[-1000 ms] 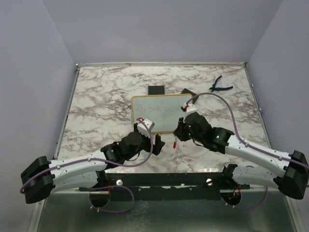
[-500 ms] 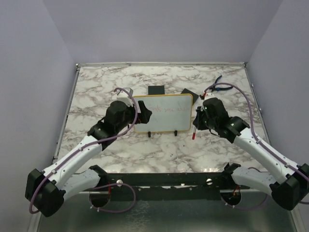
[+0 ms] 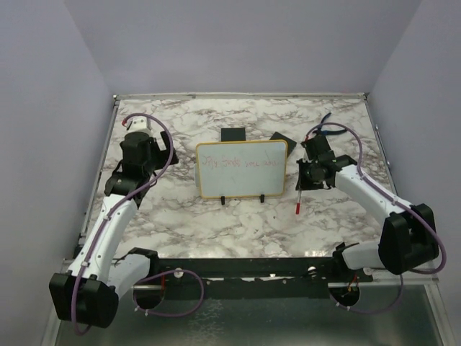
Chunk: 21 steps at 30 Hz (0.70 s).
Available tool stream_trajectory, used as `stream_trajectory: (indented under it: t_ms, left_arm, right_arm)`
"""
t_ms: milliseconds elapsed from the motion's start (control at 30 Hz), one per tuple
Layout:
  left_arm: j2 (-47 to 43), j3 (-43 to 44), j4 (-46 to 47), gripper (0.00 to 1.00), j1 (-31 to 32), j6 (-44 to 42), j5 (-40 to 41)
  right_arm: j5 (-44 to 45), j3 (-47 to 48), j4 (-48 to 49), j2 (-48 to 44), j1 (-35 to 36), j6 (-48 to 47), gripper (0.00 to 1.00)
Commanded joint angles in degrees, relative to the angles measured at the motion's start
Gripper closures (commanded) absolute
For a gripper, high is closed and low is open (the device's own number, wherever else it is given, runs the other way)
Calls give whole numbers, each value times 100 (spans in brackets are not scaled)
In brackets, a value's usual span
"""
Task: Write a sentence on the whiteboard
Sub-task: Place the whiteboard marker at the center of the board.
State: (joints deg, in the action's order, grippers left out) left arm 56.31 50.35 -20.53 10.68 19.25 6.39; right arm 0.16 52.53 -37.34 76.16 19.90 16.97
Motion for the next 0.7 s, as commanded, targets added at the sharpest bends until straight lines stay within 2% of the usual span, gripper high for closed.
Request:
stream_trajectory:
  t_ms: [0,100,233,333,467,533,567,667]
  left_arm:
    - [-61,117,-235,1,-65,-662,1363]
    - [-241,-125,-8,1,-68,-705,1572]
    - [-318,-280,61,1,-62,-725,1536]
    - [-364,-321,61,1,-70,-729,1461]
    - [-401,-333,59,1,-65,-747,1446]
    - [-418,-339,68,1,-65,-752,1442]
    - [-419,-336,68,1,-65,-753,1439]
    - [-396,-341,76,1,-73,-735,1379]
  right_arm:
    - [293,119,-177,350,-230,-313,99]
    - [193,72,17,387,-385,-350,96]
    - [164,136,112,681,-430,-413,87]
    - [154,221,195,899,-435,-439,71]
    - [258,112,498,835,-434,-392,59]
    - [321,27,654,721,-435,-354,32]
    - [352,-12,725,635,-434,-338,22]
    - [388,-181,1045,282,-439,-246,13]
